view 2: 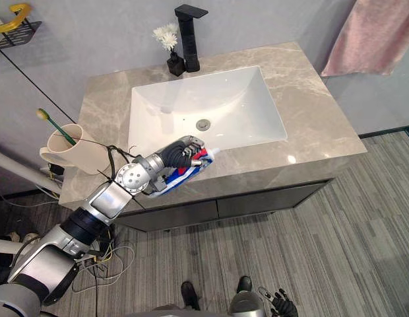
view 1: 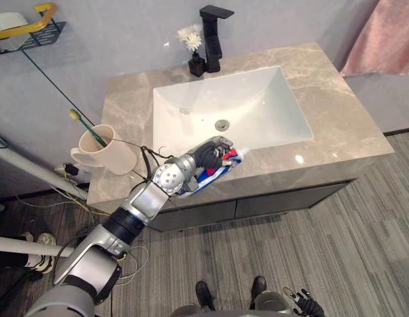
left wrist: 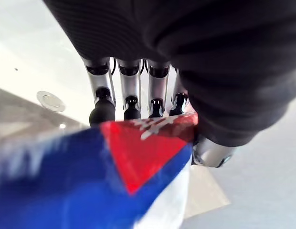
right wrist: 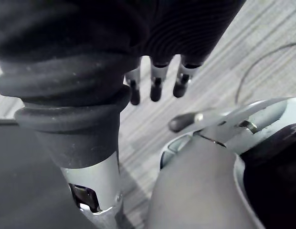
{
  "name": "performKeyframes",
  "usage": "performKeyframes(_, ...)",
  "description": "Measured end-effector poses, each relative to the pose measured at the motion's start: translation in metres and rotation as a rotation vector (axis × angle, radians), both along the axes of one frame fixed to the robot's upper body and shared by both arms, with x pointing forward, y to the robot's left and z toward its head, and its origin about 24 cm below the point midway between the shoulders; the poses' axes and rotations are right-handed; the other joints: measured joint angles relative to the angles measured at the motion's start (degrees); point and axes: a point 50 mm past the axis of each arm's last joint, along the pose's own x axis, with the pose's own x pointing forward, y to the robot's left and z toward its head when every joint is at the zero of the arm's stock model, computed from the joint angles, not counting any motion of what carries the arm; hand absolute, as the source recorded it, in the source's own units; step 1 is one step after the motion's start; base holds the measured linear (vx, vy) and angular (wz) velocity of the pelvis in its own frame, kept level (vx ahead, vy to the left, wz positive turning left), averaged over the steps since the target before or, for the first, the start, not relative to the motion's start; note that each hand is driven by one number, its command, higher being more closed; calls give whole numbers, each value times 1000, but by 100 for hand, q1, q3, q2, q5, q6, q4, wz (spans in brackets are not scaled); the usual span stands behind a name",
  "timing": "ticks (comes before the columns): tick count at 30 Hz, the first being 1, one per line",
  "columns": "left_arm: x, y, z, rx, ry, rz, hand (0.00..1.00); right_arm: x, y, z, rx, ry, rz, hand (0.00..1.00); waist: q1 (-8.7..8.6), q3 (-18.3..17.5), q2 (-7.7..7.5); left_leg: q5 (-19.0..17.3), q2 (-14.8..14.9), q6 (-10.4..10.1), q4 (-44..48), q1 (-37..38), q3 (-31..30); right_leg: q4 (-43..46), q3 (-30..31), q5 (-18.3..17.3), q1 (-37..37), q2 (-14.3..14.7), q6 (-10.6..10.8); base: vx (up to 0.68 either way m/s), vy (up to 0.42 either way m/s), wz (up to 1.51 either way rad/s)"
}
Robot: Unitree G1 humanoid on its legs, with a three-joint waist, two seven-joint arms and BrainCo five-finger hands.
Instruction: Organize washtable
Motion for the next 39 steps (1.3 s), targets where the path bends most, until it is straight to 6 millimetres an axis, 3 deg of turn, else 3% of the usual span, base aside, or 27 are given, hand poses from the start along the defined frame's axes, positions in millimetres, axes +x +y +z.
performKeyframes(2,-4,3,11,-79,-4,-18,100,17,-2,10,-27,-76,15,0,32,-11,16,0,1,0,0,0,1,0,3,-1,0,1,-2,0,0,0)
performKeyframes(4,-12,1,24,-184,-15,-71,100,55,-4,39,-80,-267,54,0,123,-24,35,0,5,0,0,0,5,-1,14,-5,-4,5,-8,0,0,0)
performKeyframes(7,-19,-1,22,-207,-8,-98,100,92,-4,76,-128,-470,74,0,136,-32,41,0,8,0,11,-3,7,-1,18,-5,-2,6,-9,0,0,0)
performKeyframes(9,-20,1,14,-210,18,-90,100,117,-6,115,-191,-655,74,0,126,-34,39,0,9,0,18,-2,11,0,20,-5,3,7,-10,0,0,0)
performKeyframes(11,-20,2,11,-211,30,-85,100,128,-8,145,-229,-786,71,0,127,-39,30,0,12,0,27,16,12,1,21,-4,27,8,-10,0,0,0)
performKeyframes(14,-19,3,11,-211,34,-78,100,125,-15,163,-269,-832,49,0,124,-58,-11,-3,15,2,18,86,29,4,39,-3,91,11,-11,-4,3,-3)
performKeyframes(17,-20,8,15,-229,19,-65,100,127,-24,195,-339,-924,56,0,100,-68,-44,-11,15,9,7,168,167,24,168,7,99,5,-20,-42,17,-23)
performKeyframes(20,-26,10,12,-250,29,-74,100,130,-36,270,-485,-1205,108,0,41,-103,-72,-43,26,53,20,192,248,78,284,8,97,6,-21,-77,7,-18)
performKeyframes(22,-30,12,2,-249,69,-86,100,135,-29,338,-572,-1525,195,0,-15,-298,-206,-42,55,53,32,187,265,79,298,16,88,32,-30,-45,-17,-4)
performKeyframes(24,-31,12,-1,-249,79,-85,100,135,-25,360,-580,-1645,239,0,-10,-414,-341,-42,84,52,31,186,286,79,305,19,85,62,-36,-27,-33,1)
performKeyframes(27,-31,15,-1,-235,83,-86,100,139,-16,360,-503,-1661,362,0,72,-507,-490,-39,93,54,9,178,298,80,329,27,59,82,-47,-5,-1,-2)
performKeyframes(34,-29,26,2,-178,74,-68,100,154,19,348,-268,-1520,823,0,130,-559,-414,14,20,103,0,166,268,80,331,58,-1,50,-36,19,9,0)
performKeyframes(39,-27,30,9,-147,55,-67,100,161,21,341,-181,-1435,907,0,135,-561,-416,23,12,104,0,146,212,82,295,62,0,11,-42,5,6,5)
